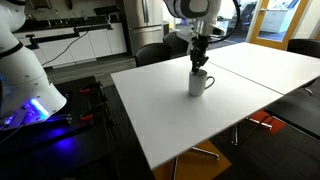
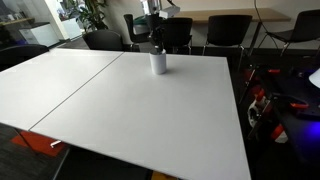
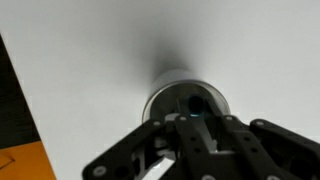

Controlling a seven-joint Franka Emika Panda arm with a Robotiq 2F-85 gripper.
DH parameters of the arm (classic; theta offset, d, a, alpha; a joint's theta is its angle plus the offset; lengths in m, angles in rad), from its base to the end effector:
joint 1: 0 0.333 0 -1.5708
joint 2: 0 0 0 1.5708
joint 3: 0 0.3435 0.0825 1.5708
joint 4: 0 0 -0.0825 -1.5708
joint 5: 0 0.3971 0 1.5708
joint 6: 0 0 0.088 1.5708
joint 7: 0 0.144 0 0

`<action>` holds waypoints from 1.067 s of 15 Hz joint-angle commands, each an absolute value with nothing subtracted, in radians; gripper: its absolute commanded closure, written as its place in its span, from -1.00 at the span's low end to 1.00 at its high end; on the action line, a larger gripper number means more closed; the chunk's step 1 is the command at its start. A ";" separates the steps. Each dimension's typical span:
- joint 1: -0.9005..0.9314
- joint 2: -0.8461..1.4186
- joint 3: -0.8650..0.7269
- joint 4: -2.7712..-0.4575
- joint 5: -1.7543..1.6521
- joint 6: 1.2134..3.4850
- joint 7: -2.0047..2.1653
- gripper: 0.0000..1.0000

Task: Take the marker out of the mug

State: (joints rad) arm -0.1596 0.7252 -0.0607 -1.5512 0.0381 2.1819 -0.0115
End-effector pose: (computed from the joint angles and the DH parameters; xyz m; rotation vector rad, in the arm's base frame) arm 0.7038 -0.1496 0.1897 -3.1193 0.3426 0.1470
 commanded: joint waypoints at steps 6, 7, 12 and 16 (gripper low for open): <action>-0.149 0.597 -0.060 -1.627 0.075 2.169 0.012 0.89; -0.147 0.581 -0.062 -1.637 0.075 2.168 0.019 0.89; -0.133 0.489 -0.071 -1.698 0.070 2.152 0.064 0.89; -0.118 0.408 -0.075 -1.755 0.056 2.147 0.090 0.89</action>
